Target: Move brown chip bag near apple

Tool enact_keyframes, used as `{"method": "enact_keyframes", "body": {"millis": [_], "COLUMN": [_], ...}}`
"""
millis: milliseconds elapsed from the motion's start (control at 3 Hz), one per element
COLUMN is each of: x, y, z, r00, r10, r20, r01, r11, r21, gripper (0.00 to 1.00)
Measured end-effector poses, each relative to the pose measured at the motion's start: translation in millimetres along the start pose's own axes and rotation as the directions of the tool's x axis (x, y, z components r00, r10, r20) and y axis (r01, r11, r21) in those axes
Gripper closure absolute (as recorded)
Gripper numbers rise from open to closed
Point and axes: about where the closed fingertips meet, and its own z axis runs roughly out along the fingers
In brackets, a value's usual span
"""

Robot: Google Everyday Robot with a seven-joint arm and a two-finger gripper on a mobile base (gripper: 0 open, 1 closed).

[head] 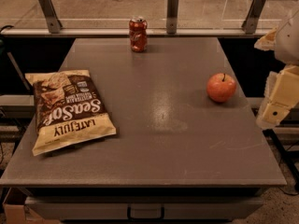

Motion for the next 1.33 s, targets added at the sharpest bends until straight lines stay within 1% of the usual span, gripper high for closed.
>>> {"method": "enact_keyframes", "body": {"millis": [333, 667, 1000, 1333], "x": [0.0, -2.7, -23.0, -78.1], "y": [0.0, -24.6, -82.6, -141.0], "z": [0.0, 8.5, 34.5, 65.3], "r00": [1.0, 0.999, 0.991, 0.96], "r10": [0.0, -0.007, -0.003, 0.01], "r20": [0.0, 0.033, 0.133, 0.279], "r01": [0.0, 0.007, -0.005, -0.036], "r11": [1.0, 0.9999, 0.9984, 0.9956], "r21": [0.0, 0.013, 0.057, 0.086], "gripper": [0.0, 0.0, 0.0, 0.0]}}
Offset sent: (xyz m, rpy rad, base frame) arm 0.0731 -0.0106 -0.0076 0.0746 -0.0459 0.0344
